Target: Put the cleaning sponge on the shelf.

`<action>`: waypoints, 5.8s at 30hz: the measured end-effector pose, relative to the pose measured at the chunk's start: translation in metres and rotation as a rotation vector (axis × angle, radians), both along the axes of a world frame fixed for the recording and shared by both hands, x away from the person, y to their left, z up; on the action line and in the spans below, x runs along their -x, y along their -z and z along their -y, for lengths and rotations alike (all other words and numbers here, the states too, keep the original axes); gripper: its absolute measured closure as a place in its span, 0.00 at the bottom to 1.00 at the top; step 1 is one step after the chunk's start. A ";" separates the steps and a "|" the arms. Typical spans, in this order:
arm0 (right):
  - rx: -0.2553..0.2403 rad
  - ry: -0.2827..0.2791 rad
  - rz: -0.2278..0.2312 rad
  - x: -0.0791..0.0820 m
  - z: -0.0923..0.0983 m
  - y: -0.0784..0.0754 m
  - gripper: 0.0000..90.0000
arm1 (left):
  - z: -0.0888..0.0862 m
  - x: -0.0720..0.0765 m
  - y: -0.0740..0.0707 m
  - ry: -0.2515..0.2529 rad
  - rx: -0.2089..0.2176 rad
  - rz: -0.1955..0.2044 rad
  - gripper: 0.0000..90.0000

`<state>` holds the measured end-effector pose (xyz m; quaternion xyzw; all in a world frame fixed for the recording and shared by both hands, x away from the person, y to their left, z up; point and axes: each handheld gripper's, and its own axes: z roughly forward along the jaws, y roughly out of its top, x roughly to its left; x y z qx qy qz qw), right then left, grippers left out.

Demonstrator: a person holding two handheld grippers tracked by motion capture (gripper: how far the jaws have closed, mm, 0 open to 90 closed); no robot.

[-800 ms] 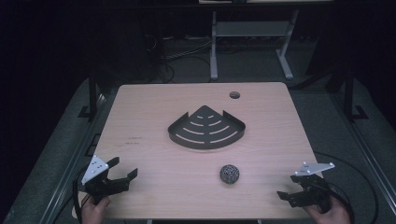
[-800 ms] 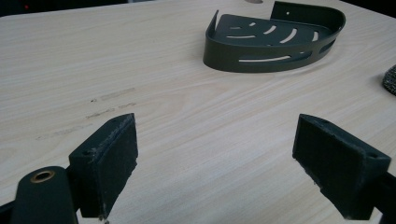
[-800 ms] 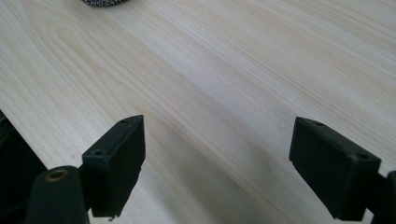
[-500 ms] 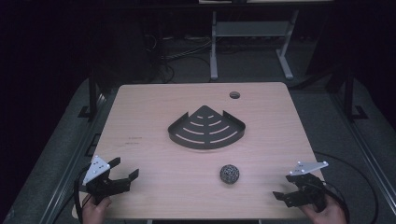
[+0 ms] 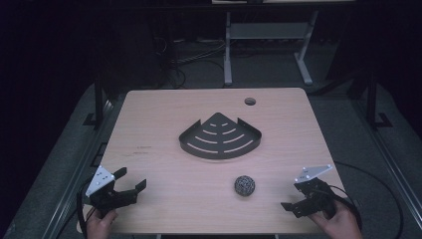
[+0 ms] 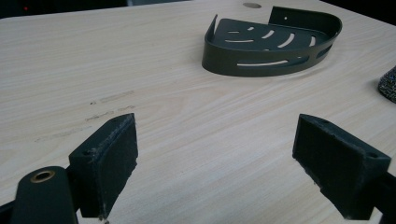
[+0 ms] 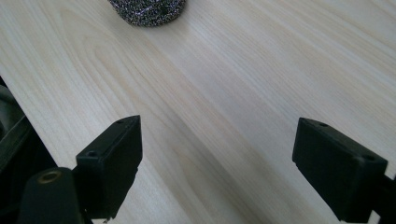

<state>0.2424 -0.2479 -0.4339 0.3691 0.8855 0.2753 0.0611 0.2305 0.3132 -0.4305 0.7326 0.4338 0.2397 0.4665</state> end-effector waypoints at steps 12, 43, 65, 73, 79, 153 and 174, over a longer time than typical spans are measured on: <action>0.020 -0.049 0.003 -0.009 -0.013 -0.011 0.17 | -0.001 0.000 -0.001 -0.003 0.002 0.002 0.15; 0.046 -0.178 -0.015 -0.038 -0.070 -0.018 0.17 | -0.004 0.001 -0.002 -0.012 0.014 0.011 0.15; 0.076 -0.241 -0.043 -0.055 -0.105 -0.013 0.17 | -0.003 0.000 -0.003 -0.008 0.014 0.014 0.15; 0.096 -0.261 -0.056 -0.058 -0.116 -0.008 0.17 | -0.003 0.001 -0.003 -0.007 0.017 0.018 0.15; 0.108 -0.264 -0.061 -0.059 -0.122 -0.006 0.18 | -0.003 0.001 -0.004 -0.007 0.016 0.019 0.15; 0.201 -0.338 -0.069 -0.098 -0.148 -0.044 0.37 | -0.004 -0.001 -0.005 -0.013 0.047 0.024 0.15; 0.174 -0.338 -0.074 -0.132 -0.154 -0.067 0.37 | -0.006 -0.002 -0.004 -0.014 0.037 0.020 0.15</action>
